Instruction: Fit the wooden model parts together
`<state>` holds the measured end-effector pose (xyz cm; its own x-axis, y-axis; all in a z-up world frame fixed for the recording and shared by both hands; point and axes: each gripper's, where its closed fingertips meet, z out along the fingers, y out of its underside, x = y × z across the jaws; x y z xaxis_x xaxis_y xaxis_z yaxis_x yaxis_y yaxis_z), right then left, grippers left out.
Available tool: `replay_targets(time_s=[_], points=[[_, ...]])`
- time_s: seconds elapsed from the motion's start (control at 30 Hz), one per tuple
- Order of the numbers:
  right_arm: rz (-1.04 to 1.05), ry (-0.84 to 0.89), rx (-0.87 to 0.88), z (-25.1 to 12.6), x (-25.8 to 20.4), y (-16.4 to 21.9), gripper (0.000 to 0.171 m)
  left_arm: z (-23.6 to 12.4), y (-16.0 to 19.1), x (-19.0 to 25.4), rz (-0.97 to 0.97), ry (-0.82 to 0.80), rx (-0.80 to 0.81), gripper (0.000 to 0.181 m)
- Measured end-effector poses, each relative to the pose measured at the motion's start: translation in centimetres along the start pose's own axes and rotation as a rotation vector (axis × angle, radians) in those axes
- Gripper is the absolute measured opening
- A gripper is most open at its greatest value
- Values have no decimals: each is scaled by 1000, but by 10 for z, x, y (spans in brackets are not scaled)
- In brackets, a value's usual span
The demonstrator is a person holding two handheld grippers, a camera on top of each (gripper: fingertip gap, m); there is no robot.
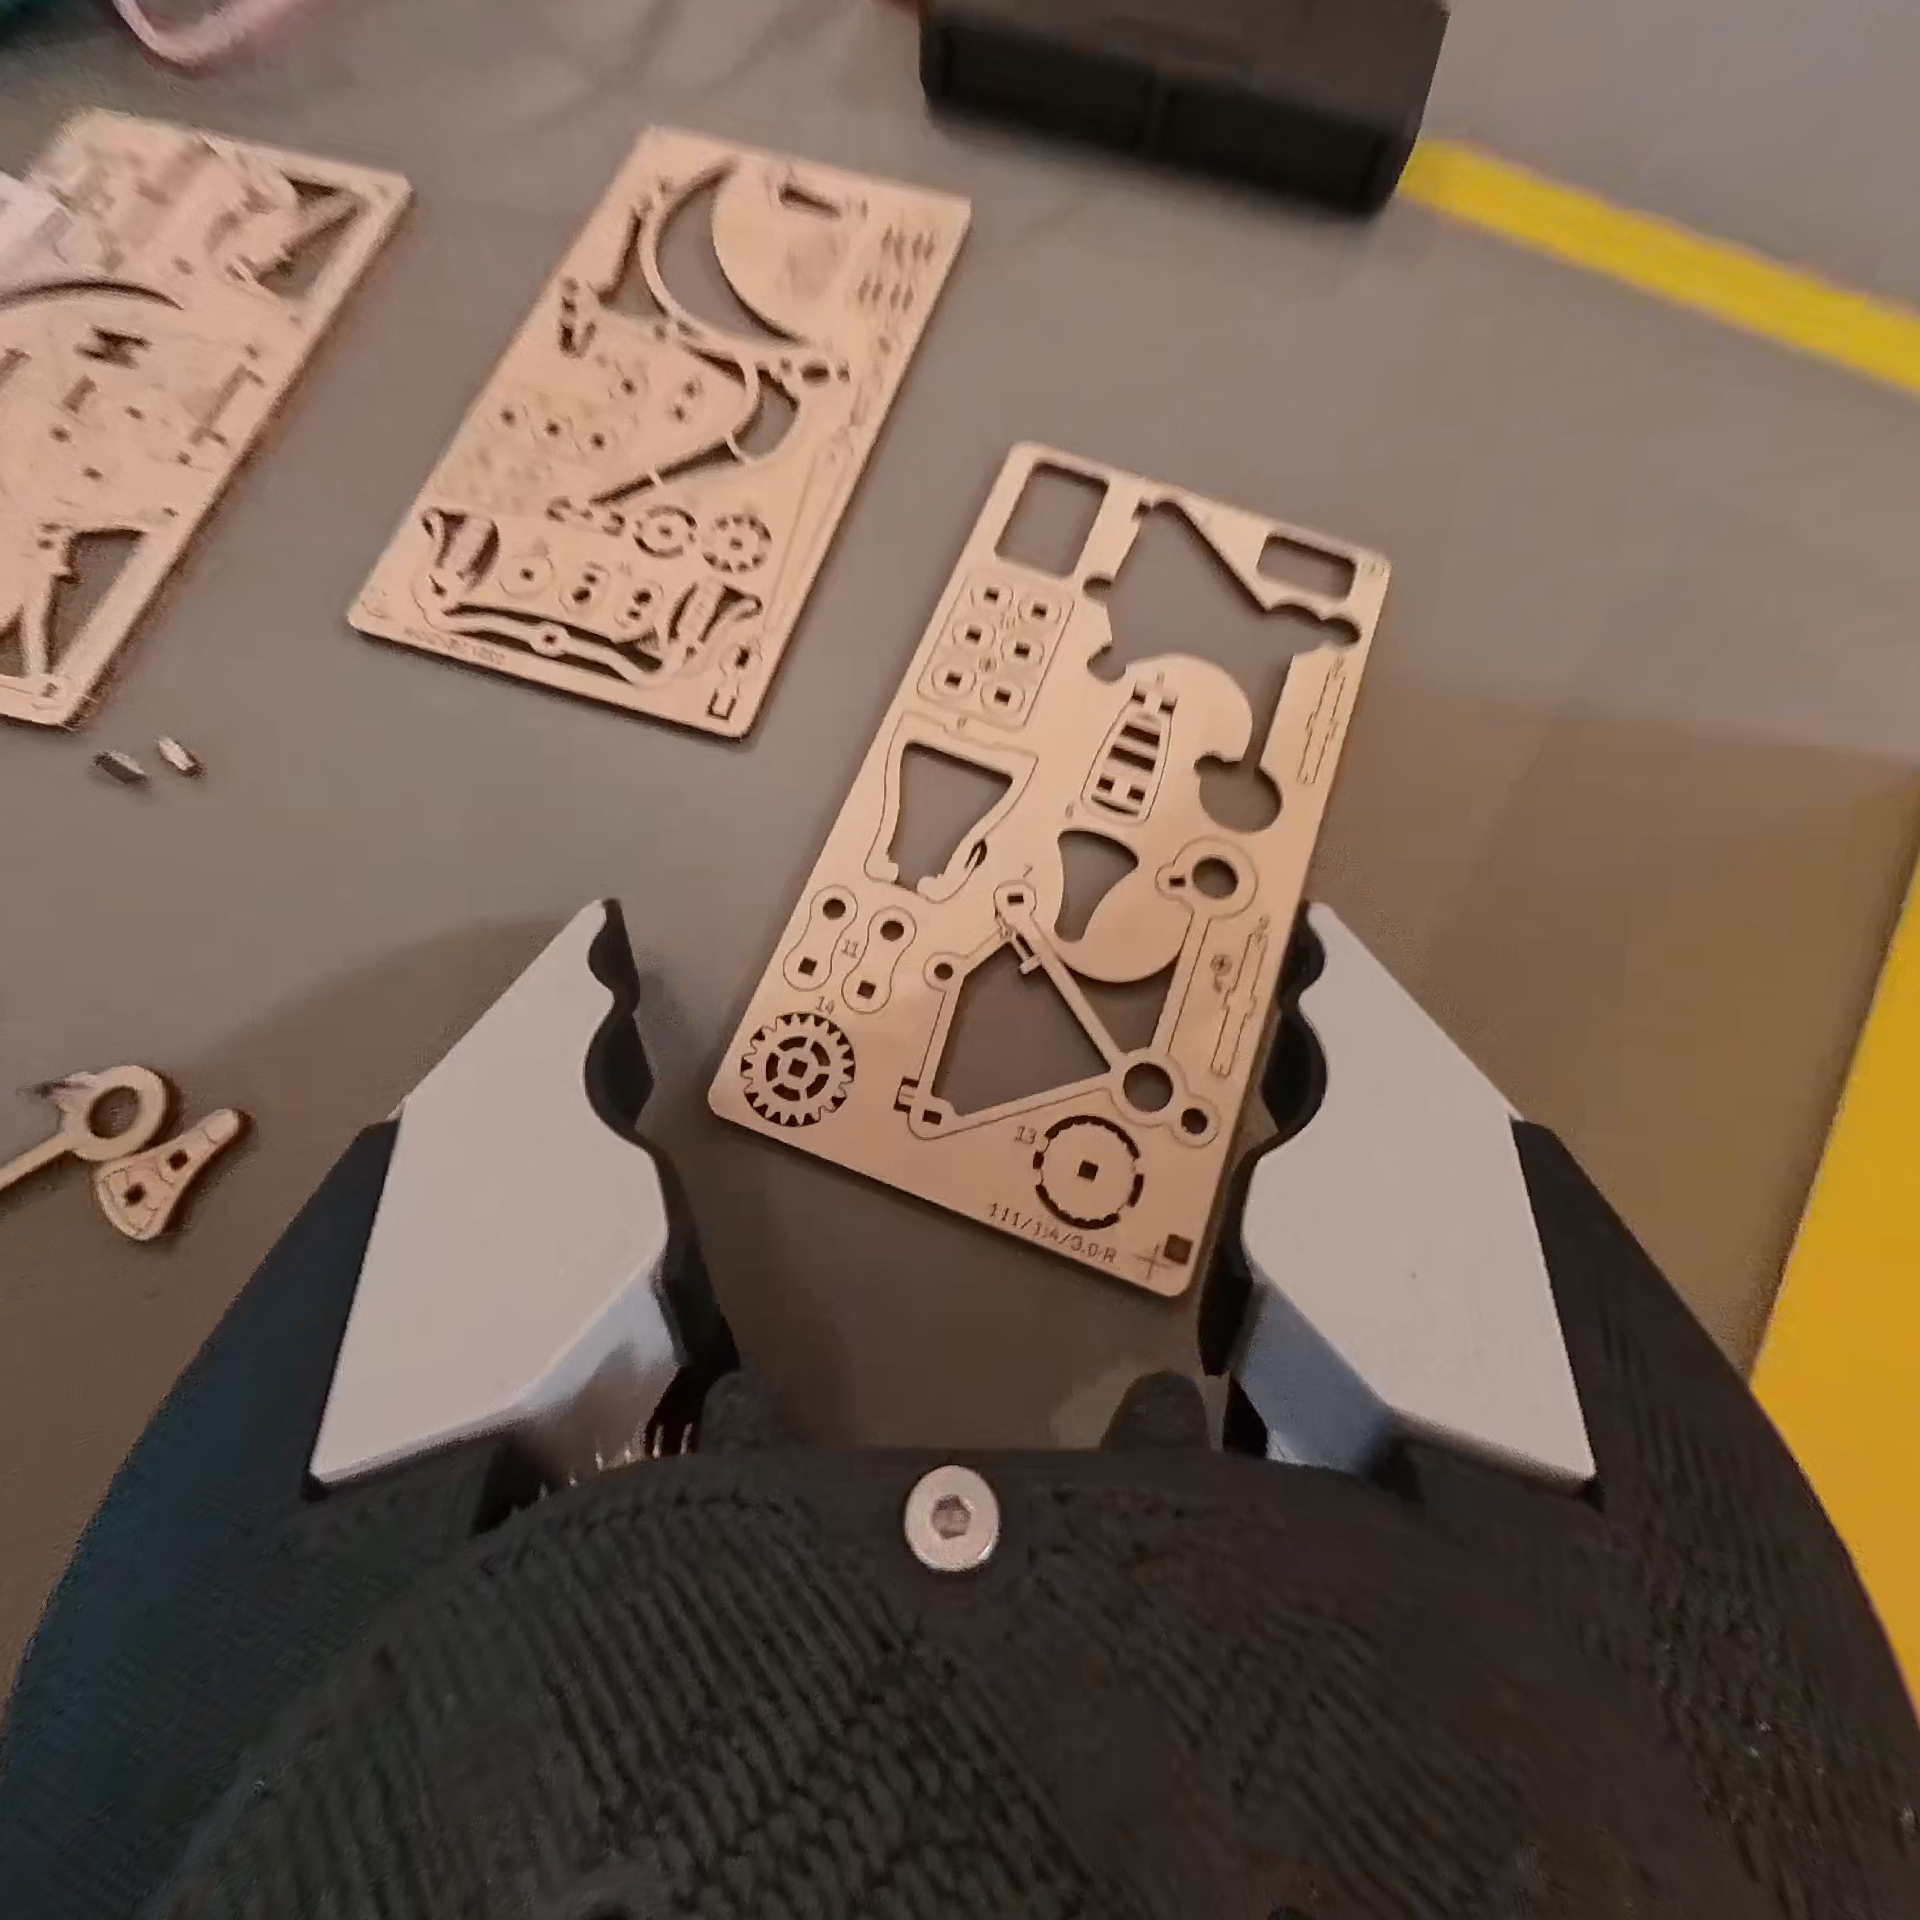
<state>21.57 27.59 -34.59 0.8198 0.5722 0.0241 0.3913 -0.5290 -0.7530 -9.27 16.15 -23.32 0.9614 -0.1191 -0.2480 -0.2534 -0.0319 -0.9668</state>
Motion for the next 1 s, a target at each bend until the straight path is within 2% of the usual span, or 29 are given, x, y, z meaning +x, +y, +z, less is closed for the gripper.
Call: replay_targets(time_s=[0.13,0.2,0.27,0.33,0.37,0.4,0.43,0.47,0.5,0.63,0.83,1.0], points=[[24,27,-53,0,1,8,116,-1,-2,12,16,40,18,67],[27,33,-61,-3,3,9,106,-1,-2,14,14,47,19,67],[20,30,-58,-8,4,11,86,-2,-4,13,16,47,29,66],[10,17,-53,-10,2,12,77,-3,-7,11,18,42,42,65],[-4,8,-52,-12,0,13,58,-4,-8,11,18,40,49,65],[-20,8,-44,-13,-1,12,56,-5,-9,11,17,41,53,64],[-41,3,-33,-14,-3,12,46,-5,-9,10,17,39,56,64],[-65,-1,-22,-15,-5,11,27,-5,-10,10,17,38,58,64],[-85,2,-14,-16,-5,10,17,-5,-10,10,18,38,59,64],[-76,-26,-22,-17,-7,11,17,-4,-7,12,16,51,50,62],[-53,-86,-39,-17,-14,13,35,-3,-6,18,12,79,45,59],[-32,-160,-73,-23,-23,16,38,-2,-5,19,6,91,43,58]])
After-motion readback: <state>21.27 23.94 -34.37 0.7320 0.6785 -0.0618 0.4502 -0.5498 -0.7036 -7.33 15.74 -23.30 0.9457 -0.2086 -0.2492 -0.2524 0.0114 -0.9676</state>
